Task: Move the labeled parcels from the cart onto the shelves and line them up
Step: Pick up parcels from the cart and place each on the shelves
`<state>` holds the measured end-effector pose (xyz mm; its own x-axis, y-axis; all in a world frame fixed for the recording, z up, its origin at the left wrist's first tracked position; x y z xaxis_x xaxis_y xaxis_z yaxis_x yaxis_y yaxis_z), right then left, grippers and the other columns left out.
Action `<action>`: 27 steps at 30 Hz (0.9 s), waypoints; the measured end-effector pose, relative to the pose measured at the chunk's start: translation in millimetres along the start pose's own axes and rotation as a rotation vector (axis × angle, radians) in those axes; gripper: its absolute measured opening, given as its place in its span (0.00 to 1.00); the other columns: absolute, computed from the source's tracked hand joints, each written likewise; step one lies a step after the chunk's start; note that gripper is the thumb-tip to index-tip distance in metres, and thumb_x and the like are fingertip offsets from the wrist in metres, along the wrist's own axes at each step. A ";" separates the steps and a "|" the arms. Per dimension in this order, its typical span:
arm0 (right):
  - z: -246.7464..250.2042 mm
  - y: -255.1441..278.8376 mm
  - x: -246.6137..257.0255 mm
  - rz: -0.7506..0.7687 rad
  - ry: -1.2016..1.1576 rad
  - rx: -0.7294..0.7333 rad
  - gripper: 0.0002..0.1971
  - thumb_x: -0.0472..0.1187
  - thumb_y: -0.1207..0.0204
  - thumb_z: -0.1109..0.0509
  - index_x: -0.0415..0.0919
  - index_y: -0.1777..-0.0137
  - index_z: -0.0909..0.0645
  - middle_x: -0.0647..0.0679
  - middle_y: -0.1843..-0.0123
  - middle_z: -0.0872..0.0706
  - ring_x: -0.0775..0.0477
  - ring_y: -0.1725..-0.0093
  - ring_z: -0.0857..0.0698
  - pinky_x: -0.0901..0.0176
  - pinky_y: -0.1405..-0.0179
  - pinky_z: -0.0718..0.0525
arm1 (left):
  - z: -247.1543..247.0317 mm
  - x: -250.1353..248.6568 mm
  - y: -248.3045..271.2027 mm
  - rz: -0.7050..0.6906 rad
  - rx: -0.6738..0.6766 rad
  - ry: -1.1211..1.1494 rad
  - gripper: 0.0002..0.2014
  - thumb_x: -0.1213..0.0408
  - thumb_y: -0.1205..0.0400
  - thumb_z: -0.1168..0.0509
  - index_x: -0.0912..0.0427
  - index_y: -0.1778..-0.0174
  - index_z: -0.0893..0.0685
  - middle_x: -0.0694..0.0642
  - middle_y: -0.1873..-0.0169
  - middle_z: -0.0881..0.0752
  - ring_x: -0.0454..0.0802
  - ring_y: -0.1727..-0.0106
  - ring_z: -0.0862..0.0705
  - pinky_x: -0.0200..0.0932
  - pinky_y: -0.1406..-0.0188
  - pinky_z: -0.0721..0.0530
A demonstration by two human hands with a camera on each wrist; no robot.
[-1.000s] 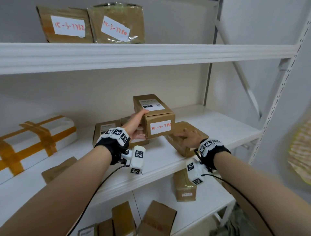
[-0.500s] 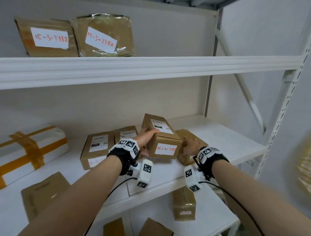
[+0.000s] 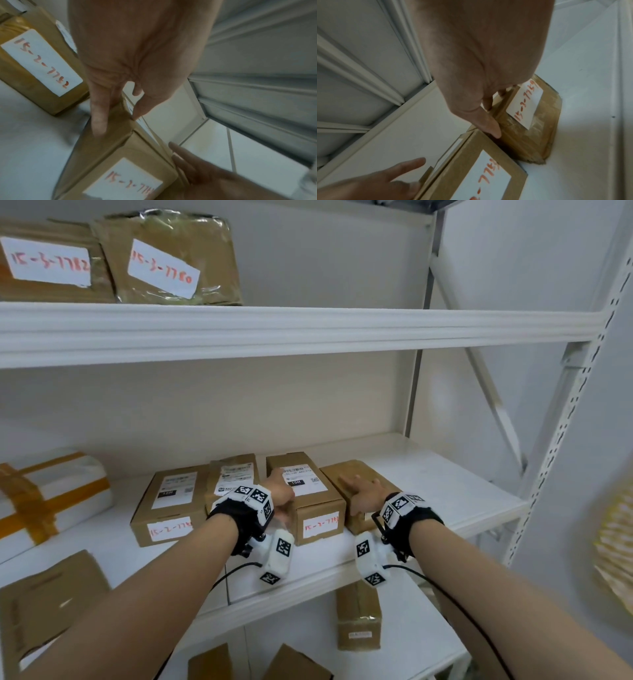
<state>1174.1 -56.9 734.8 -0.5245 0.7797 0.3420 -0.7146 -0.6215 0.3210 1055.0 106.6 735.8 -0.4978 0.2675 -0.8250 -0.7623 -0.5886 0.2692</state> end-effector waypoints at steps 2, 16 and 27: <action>1.8 -0.3 -3.3 0.002 -0.054 -0.003 0.48 0.32 0.24 0.31 0.59 0.11 0.54 0.47 0.09 0.53 0.34 0.11 0.58 0.33 0.15 0.45 | -0.5 -6.1 2.8 -0.104 -0.107 -0.293 0.34 0.64 0.21 0.29 0.53 0.18 0.34 0.60 0.26 0.25 0.59 0.31 0.20 0.47 0.32 0.20; 2.9 -12.3 -20.0 -0.035 -0.133 -0.276 0.38 0.34 0.27 0.28 0.48 0.17 0.35 0.44 0.21 0.36 0.37 0.21 0.30 0.48 0.26 0.27 | -30.4 -21.5 6.9 -0.344 -0.018 -0.966 0.34 0.70 0.20 0.34 0.47 0.19 0.35 0.60 0.29 0.30 0.63 0.32 0.24 0.56 0.34 0.20; -1.0 -39.4 8.5 0.138 -0.107 -0.303 0.37 0.41 0.24 0.25 0.50 0.16 0.36 0.49 0.21 0.26 0.46 0.24 0.25 0.60 0.30 0.29 | -14.4 -12.7 -6.0 -0.348 -0.225 -1.117 0.27 0.69 0.19 0.38 0.47 0.25 0.32 0.54 0.29 0.22 0.63 0.29 0.29 0.57 0.32 0.26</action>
<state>1197.3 -25.6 724.1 -0.5854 0.6677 0.4599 -0.7538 -0.6571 -0.0054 1071.8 95.7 737.5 -0.4487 0.8899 0.0824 -0.8934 -0.4441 -0.0686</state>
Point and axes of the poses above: each hand's wrist, its own y-axis away from the middle knuckle, its own z-axis out of the back of the hand, x = y × z, the point moved 4 cm from there along -y, towards the middle knuckle
